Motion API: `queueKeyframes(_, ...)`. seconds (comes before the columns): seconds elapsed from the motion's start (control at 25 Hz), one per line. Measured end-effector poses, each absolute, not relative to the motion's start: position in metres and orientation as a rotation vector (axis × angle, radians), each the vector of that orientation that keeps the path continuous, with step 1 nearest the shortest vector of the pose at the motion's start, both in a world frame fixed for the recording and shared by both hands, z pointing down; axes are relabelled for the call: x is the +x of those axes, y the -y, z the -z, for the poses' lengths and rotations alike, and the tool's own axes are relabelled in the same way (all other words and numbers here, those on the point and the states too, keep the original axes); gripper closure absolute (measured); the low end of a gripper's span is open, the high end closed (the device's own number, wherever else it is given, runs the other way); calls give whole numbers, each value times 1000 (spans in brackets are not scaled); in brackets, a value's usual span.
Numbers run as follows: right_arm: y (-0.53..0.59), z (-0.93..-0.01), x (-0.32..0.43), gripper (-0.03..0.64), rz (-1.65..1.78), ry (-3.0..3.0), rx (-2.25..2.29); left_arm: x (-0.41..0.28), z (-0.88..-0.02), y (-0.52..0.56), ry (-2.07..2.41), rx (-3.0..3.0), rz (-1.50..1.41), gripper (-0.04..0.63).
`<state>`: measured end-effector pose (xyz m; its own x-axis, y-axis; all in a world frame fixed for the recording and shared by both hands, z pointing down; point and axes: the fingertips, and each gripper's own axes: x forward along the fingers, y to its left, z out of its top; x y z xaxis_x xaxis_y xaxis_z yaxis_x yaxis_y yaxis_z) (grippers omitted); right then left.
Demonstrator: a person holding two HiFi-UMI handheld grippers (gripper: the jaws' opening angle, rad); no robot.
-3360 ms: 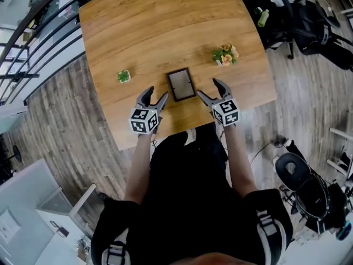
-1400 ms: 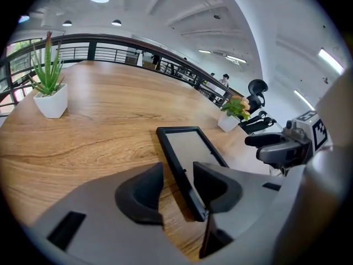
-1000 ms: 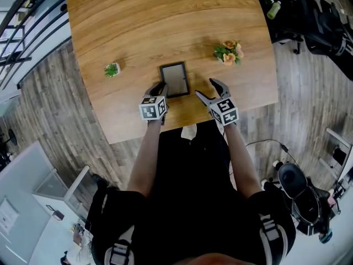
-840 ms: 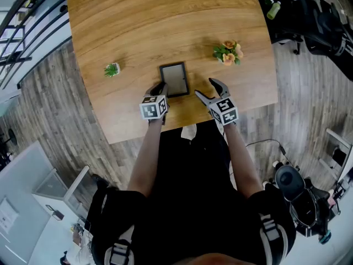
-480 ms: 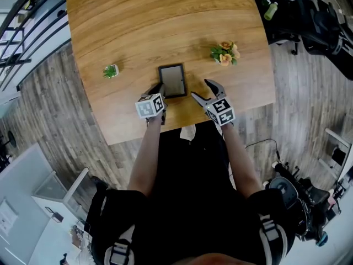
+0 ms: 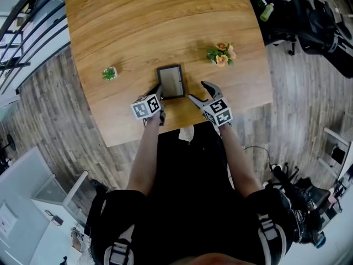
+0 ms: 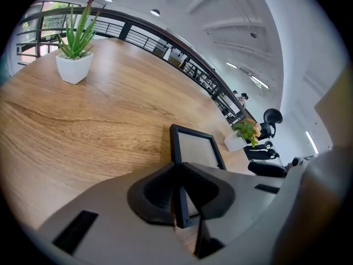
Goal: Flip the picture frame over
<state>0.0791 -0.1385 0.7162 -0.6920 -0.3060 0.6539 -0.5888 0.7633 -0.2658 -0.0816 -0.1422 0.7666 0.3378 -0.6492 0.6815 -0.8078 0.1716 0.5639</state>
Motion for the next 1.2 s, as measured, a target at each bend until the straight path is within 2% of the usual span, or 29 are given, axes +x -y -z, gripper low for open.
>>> queueKeyframes(1.2, 101, -701, 18, 316, -800, 2464, 591, -101, -704, 129, 1361, 1675, -59, 535)
